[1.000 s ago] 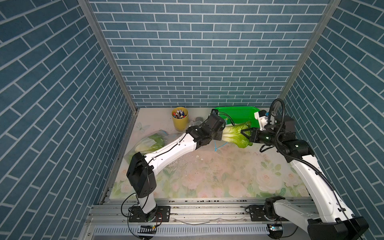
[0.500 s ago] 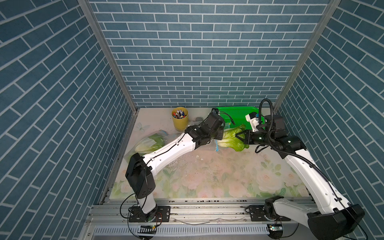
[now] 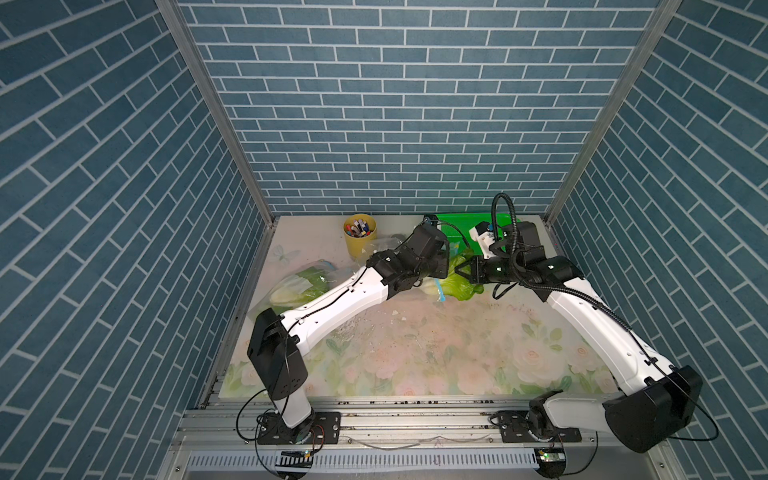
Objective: Put the chinese cabbages into a zipper bag and zip it
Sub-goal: Place the Chinese cabbage in the zipper food storage bag.
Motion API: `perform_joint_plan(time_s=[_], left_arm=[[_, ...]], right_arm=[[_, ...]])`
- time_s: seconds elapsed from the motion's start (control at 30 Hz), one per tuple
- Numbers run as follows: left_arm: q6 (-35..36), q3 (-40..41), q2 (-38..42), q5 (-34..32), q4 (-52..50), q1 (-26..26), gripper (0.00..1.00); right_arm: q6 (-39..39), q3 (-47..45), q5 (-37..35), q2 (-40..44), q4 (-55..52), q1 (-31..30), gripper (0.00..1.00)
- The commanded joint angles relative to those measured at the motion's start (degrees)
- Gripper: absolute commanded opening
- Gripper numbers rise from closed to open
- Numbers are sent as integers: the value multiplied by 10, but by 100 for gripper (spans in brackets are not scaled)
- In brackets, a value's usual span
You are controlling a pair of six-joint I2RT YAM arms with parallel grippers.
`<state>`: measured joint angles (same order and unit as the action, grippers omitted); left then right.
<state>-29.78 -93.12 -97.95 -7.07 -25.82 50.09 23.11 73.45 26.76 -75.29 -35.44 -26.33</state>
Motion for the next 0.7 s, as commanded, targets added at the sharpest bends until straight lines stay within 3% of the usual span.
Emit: perform_joint_plan(time_s=[0.0, 0.13, 0.67], left_arm=[[-6, 8, 20, 12, 18, 3, 0], [-8, 7, 20, 19, 20, 3, 0], [-12, 22, 34, 1, 32, 3, 0]], right_arm=[[12, 17, 9, -11, 39, -8, 0], [33, 7, 19, -19, 70, -12, 0], [45, -29, 86, -35, 130, -13, 24]])
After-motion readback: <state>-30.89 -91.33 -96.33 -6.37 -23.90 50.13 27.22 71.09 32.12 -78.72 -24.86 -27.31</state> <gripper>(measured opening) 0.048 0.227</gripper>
